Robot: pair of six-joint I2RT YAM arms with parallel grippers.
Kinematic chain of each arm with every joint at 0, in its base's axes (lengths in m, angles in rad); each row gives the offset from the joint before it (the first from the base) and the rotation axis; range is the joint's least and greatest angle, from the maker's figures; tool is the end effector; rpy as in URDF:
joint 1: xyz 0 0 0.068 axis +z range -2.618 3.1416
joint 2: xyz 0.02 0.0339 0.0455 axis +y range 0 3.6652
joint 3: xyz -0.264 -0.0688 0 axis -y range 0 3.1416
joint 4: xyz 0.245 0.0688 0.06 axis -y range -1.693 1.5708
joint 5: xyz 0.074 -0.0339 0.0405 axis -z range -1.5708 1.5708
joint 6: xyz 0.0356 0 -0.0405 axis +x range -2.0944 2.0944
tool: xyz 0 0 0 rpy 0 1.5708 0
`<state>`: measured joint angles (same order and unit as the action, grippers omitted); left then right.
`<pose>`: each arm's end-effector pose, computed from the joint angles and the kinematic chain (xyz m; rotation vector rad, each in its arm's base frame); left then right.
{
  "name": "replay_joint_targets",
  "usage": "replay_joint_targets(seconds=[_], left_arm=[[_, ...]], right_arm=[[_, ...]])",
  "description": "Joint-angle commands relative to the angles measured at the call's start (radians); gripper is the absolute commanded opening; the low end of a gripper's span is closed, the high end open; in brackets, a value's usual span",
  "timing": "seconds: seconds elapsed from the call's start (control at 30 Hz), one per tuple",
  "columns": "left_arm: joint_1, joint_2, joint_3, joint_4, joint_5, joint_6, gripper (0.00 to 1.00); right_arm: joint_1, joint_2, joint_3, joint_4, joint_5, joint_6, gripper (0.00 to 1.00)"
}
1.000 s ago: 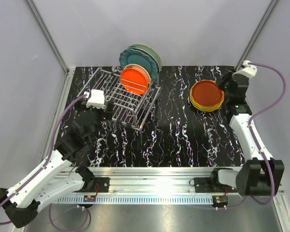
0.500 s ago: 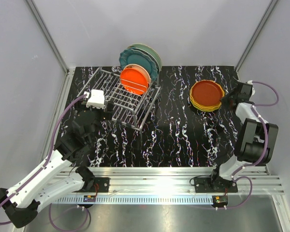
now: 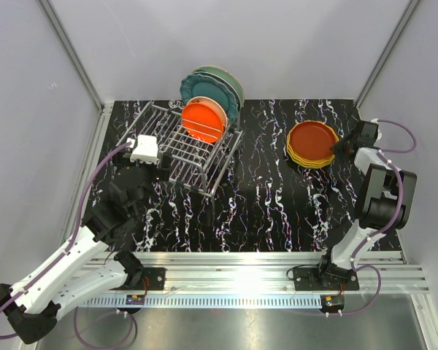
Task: Load the plates into the dish rack
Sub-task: Grab a plate with the right arm
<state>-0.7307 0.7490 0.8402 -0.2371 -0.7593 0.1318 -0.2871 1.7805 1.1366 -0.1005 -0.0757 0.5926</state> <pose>0.1384 -0.0912 0.3608 0.1667 1.6721 0.2009 0.3724 -0.1071 0.1984 0.9549 2.1198 0.2421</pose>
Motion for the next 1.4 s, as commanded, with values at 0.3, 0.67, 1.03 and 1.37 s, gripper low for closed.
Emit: replay_joint_targets(seconds=[0.3, 0.67, 1.03, 1.37], left_arm=[[0.005, 0.004, -0.003, 0.047, -0.014, 0.011, 0.99], [0.007, 0.006, -0.006, 0.048, -0.026, 0.014, 0.99], [0.005, -0.01, -0.009, 0.055, -0.032, 0.012, 0.99], [0.008, -0.043, -0.02, 0.07, -0.061, 0.014, 0.99]], right_arm=[[0.003, 0.082, 0.054, 0.088, -0.045, 0.026, 0.32], [0.003, 0.042, 0.055, 0.09, -0.078, 0.019, 0.03], [0.037, -0.31, 0.029, 0.016, -0.049, -0.063, 0.0], [0.371, -0.634, 0.008, 0.016, 0.264, -0.293, 0.0]])
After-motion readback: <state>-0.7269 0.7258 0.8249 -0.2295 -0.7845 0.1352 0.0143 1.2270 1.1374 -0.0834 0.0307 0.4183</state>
